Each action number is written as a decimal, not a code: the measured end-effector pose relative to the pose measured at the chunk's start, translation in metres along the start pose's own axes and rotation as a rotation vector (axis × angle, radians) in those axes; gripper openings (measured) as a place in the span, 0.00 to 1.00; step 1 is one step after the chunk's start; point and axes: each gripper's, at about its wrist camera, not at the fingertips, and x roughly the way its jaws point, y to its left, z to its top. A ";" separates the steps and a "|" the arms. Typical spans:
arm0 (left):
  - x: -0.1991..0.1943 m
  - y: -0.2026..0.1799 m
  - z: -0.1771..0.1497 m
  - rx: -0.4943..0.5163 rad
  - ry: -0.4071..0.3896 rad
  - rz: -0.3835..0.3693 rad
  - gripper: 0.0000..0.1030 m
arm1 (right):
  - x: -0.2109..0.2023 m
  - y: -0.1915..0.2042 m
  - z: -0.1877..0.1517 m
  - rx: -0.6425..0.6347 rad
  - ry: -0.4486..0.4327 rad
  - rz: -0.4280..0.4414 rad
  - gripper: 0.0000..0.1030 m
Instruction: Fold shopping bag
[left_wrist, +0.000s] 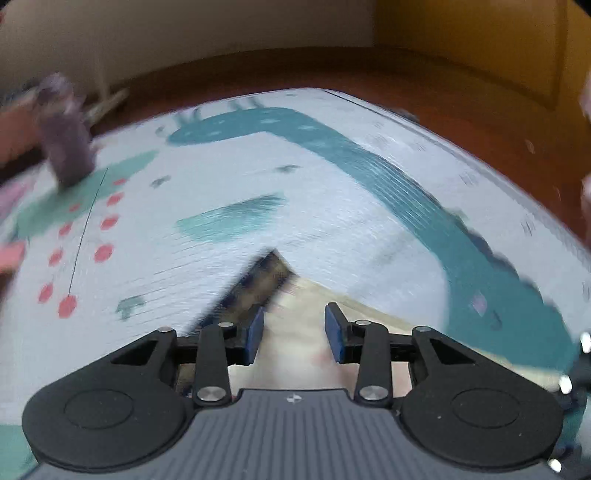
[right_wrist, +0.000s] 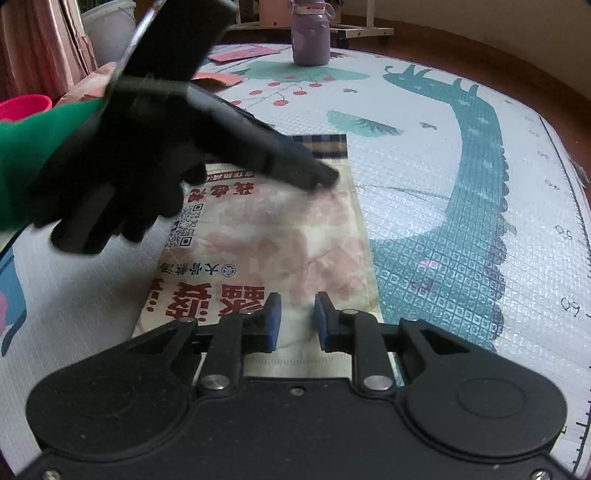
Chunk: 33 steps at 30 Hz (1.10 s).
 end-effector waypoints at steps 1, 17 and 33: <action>-0.002 0.002 -0.002 0.010 0.000 0.005 0.35 | 0.000 0.000 0.000 0.001 -0.001 0.002 0.19; -0.081 0.009 -0.066 0.056 0.007 0.171 0.34 | -0.003 0.006 0.000 -0.066 0.016 -0.040 0.19; -0.080 -0.020 -0.072 0.032 0.016 0.021 0.35 | 0.001 0.080 -0.002 -0.414 0.024 0.081 0.06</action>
